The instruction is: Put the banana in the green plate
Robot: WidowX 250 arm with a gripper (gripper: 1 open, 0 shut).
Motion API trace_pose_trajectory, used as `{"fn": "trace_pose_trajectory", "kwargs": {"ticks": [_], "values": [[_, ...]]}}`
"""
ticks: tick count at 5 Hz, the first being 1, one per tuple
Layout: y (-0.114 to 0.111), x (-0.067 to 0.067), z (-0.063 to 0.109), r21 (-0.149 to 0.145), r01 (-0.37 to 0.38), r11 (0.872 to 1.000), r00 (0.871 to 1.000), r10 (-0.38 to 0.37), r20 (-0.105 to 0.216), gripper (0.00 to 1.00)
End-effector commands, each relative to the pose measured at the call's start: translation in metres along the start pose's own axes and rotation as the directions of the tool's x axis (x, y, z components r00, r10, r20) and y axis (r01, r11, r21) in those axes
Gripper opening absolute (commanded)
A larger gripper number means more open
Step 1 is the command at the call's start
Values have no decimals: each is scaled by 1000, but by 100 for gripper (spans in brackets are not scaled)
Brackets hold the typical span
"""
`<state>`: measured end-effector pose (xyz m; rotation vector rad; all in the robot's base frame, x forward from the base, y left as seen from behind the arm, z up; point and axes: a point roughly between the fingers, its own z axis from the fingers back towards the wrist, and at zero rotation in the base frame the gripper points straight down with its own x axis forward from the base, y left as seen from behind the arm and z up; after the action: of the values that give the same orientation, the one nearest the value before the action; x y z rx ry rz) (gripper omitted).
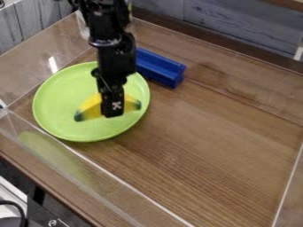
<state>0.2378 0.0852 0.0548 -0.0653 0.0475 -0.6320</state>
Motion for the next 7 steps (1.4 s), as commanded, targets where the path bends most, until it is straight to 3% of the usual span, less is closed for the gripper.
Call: {"fn": "trace_pose_trajectory", "kwargs": {"ticks": [1, 2, 4, 6, 7], "values": [[18, -4, 11, 59, -22, 998, 999, 20, 41, 0], [30, -12, 2, 63, -40, 997, 998, 37, 47, 0], [63, -32, 14, 69, -110, 992, 993, 106, 55, 0], [103, -75, 11, 69, -124, 990, 992, 122, 41, 0], [105, -77, 14, 72, -82, 994, 996, 80, 30, 0]]}}
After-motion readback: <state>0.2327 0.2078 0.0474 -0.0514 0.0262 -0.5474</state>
